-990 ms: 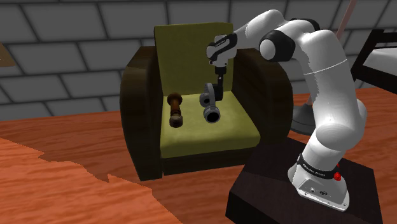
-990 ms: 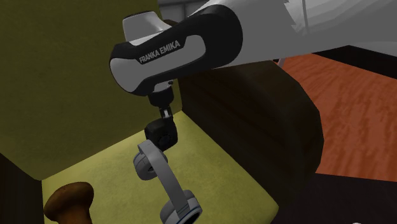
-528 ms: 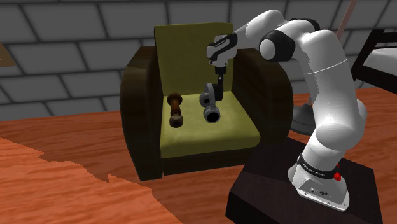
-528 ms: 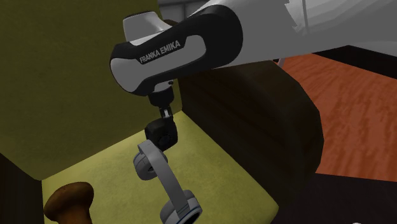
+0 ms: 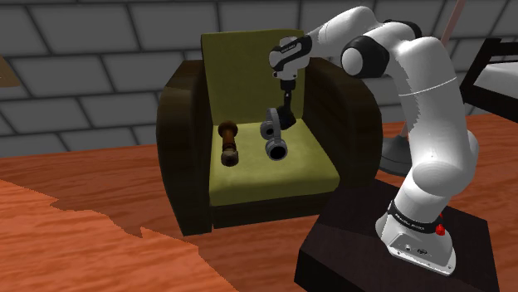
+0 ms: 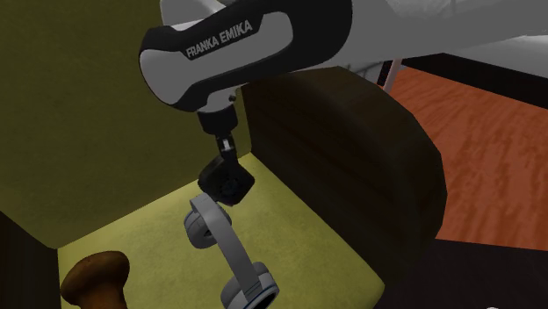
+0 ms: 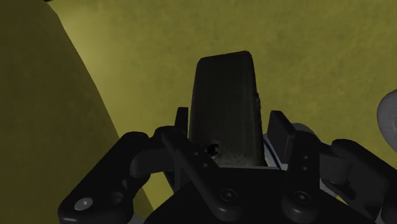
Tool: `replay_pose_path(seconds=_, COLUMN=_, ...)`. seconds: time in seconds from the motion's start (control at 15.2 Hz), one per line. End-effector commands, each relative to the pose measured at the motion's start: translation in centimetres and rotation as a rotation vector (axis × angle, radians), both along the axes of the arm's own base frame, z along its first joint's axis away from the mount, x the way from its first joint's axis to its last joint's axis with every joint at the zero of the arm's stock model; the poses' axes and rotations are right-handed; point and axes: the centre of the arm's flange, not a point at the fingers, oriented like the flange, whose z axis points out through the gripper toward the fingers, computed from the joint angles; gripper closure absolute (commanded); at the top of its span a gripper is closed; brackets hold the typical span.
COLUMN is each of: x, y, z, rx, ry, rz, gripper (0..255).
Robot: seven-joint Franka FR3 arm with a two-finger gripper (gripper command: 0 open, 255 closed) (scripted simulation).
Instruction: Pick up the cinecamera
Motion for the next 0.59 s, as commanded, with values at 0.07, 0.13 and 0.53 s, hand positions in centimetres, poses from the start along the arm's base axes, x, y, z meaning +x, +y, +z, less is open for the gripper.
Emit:
replay_pose_path(seconds=0.07, x=-0.1, y=-0.1, z=1.6, rx=0.000, ry=-0.001, rz=0.000, gripper=255)
replay_pose_path(seconds=0.13, x=-0.1, y=-0.1, z=2.2, rx=0.000, ry=-0.001, rz=0.000, gripper=255)
replay_pose_path(seconds=0.53, x=-0.1, y=-0.1, z=4.4, rx=0.000, ry=-0.001, rz=0.000, gripper=255)
